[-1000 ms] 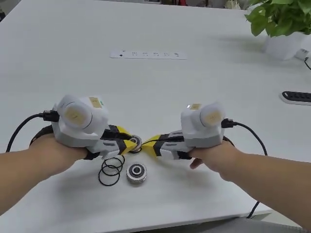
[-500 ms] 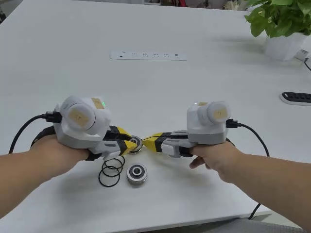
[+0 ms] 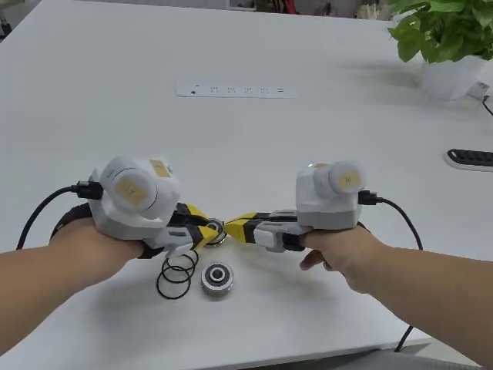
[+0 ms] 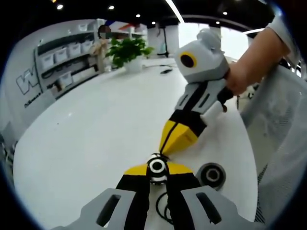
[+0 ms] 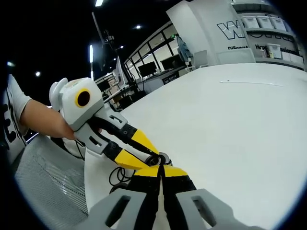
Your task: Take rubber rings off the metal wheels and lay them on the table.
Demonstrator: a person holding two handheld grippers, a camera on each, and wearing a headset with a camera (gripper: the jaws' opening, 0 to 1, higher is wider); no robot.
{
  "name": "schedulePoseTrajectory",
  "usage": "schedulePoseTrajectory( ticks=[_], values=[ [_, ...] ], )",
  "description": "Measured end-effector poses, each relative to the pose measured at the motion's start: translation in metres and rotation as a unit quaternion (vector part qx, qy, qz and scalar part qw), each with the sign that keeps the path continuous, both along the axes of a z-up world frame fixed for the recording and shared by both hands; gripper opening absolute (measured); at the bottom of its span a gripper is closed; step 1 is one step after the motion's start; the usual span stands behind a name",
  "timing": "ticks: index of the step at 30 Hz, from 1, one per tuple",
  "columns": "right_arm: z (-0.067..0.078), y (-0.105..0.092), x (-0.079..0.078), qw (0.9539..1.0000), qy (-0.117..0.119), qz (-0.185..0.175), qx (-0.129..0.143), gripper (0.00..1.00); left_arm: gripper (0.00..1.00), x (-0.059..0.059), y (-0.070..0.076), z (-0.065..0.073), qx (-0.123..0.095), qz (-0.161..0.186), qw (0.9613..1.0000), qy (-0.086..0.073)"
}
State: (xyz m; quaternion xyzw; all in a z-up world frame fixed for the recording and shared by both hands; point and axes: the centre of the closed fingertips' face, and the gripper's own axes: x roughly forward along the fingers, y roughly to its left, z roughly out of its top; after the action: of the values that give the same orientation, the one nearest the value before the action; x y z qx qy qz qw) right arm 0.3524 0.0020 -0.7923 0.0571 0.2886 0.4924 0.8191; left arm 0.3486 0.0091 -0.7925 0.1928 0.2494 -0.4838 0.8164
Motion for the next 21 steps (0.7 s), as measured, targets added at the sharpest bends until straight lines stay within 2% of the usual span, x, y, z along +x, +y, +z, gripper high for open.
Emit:
schedulePoseTrajectory(
  ticks=[11,21],
  values=[
    [0.0010,0.0022,-0.0029,1.0000,0.005,0.004,0.002,0.00,0.12,-0.0007,-0.0003,-0.0005,0.004,-0.004,1.0000,0.002],
    [0.0052,0.0082,-0.0083,0.9997,0.008,0.017,0.014,0.00,0.12,-0.0023,-0.0014,0.0000,0.007,-0.008,0.9999,0.002]
  ],
)
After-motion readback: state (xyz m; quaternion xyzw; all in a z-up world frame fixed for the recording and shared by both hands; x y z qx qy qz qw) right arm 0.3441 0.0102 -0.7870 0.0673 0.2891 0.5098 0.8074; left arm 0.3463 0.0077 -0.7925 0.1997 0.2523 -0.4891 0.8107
